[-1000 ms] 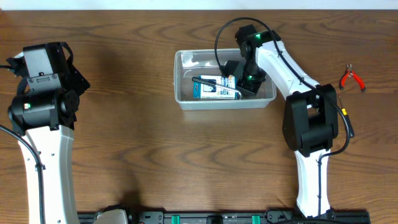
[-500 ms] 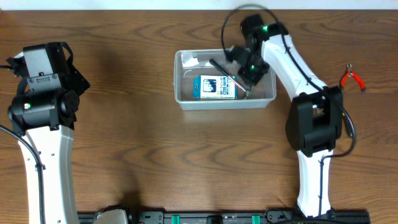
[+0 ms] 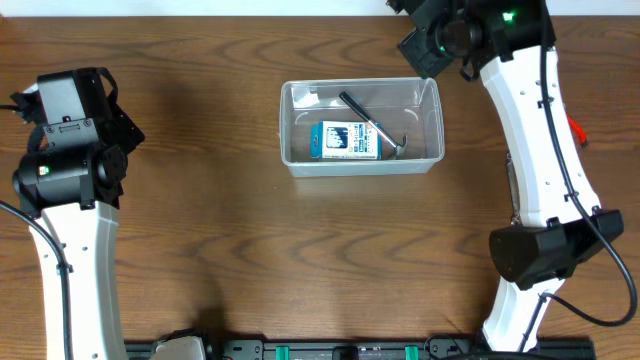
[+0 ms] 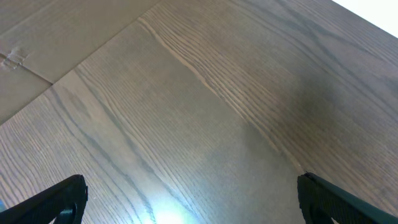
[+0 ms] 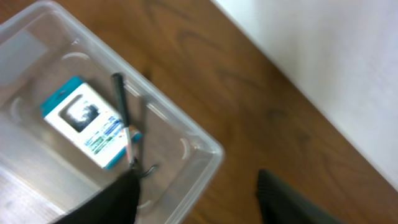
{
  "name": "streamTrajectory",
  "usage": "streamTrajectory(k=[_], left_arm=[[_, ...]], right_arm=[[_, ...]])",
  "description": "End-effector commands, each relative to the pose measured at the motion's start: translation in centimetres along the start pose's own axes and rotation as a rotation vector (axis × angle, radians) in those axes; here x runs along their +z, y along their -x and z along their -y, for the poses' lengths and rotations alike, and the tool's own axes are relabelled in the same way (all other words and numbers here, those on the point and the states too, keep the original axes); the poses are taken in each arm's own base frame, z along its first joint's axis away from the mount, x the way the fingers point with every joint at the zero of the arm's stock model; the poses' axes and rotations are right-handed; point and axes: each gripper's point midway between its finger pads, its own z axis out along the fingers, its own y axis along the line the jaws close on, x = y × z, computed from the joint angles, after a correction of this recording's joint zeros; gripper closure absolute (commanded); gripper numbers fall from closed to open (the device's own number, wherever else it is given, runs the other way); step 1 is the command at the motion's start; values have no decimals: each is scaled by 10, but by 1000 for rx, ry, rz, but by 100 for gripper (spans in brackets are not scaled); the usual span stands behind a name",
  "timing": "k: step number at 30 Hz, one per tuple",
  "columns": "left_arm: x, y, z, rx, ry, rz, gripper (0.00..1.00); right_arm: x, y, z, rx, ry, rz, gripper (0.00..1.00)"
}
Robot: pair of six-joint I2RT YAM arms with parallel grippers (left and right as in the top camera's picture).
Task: Pack container
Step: 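Lower the wrench into the container and open the right gripper, then move the right gripper back right and grasp the second chrome wrench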
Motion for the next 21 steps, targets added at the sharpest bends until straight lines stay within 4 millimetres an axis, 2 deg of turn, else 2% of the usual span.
streamTrajectory(k=[1, 3, 4, 7, 9, 14, 16, 18, 21], left_arm=[[-1, 4, -4, -15, 19, 12, 2], [-1, 4, -4, -15, 19, 12, 2], [-1, 4, -4, -15, 19, 12, 2], [-1, 4, -4, -15, 19, 12, 2], [-1, 4, -4, -15, 19, 12, 2], [-1, 4, -4, -15, 19, 12, 2], [-1, 4, -4, -15, 18, 12, 2], [-1, 4, -4, -15, 19, 12, 2], [-1, 4, -4, -15, 19, 12, 2]], right_arm=[[18, -2, -20, 62, 125, -5, 54], [20, 0, -27, 90, 162, 5, 56], [21, 0, -29, 97, 172, 4, 62], [24, -2, -36, 102, 198, -11, 90], [29, -5, -43, 96, 215, -32, 98], [45, -15, -58, 88, 253, -95, 99], [52, -21, -57, 89, 244, -126, 99], [58, -27, -49, 109, 201, -158, 99], [60, -42, -16, 275, 35, -220, 99]])
